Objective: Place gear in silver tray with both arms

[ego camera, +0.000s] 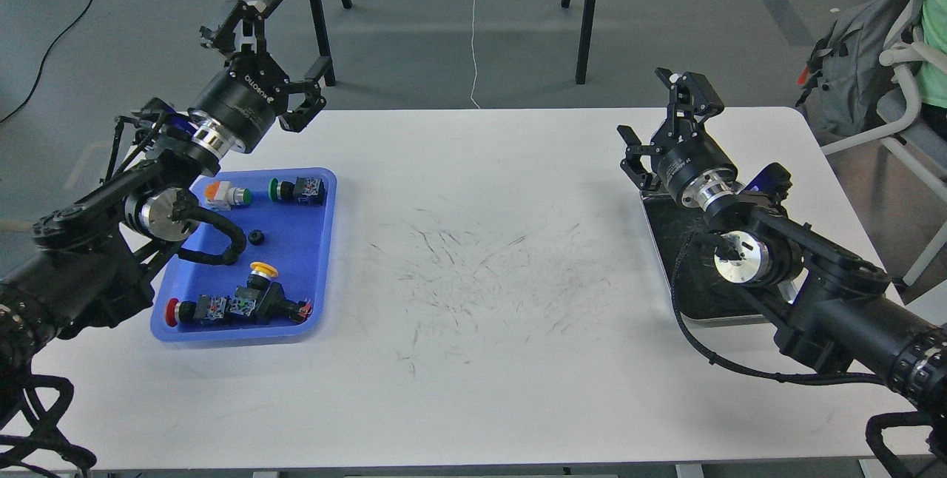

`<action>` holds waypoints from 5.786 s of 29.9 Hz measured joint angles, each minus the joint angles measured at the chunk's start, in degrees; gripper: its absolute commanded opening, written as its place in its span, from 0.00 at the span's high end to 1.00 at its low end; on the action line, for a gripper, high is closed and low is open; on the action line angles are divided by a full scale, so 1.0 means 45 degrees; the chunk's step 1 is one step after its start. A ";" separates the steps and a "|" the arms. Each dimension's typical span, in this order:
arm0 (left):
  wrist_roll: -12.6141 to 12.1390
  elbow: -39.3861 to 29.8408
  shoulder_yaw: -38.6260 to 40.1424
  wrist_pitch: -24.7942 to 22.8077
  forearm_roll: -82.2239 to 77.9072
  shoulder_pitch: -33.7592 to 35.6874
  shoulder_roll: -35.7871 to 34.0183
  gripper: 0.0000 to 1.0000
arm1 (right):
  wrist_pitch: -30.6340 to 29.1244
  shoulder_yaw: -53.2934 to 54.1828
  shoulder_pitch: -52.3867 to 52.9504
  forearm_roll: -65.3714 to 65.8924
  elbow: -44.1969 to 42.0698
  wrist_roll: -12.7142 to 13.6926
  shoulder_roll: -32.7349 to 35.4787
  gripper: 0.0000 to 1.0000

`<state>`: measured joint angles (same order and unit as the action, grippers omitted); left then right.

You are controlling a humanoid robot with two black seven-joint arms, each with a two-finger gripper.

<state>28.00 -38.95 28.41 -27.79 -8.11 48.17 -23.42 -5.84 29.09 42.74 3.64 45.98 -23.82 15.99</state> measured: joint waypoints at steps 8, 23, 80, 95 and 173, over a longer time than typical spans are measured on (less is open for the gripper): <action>0.0000 -0.0227 0.0091 -0.0048 0.0071 0.0084 -0.0071 0.00 | 0.0085 -0.0017 -0.0083 0.0006 0.0000 0.0000 -0.0009 0.00; 0.0000 -0.1735 -0.2504 -0.0049 -0.0485 0.0430 -0.1451 0.00 | 0.0087 0.0000 -0.0196 0.0002 0.0081 0.0000 0.0032 0.00; -0.0001 -0.4601 -0.3280 0.6647 -0.1746 -0.1141 -0.3054 0.00 | 0.0298 0.0063 -0.0442 -0.0008 0.0146 -0.0020 -0.0123 0.00; 0.0000 -0.7082 -0.4890 0.6048 -0.4601 -0.0691 -0.6889 0.00 | 0.0360 0.0007 -0.0483 -0.0001 0.0152 -0.0014 -0.0112 0.00; -0.0001 -0.0892 -0.7614 0.7756 -1.6735 -0.0858 -0.4154 0.20 | 0.0496 -0.0121 -0.0611 0.0050 0.0309 0.0000 0.0072 0.00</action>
<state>28.00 -42.96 -5.86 7.12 -83.42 44.30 -42.11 -3.61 28.54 39.99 3.87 47.37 -23.81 16.32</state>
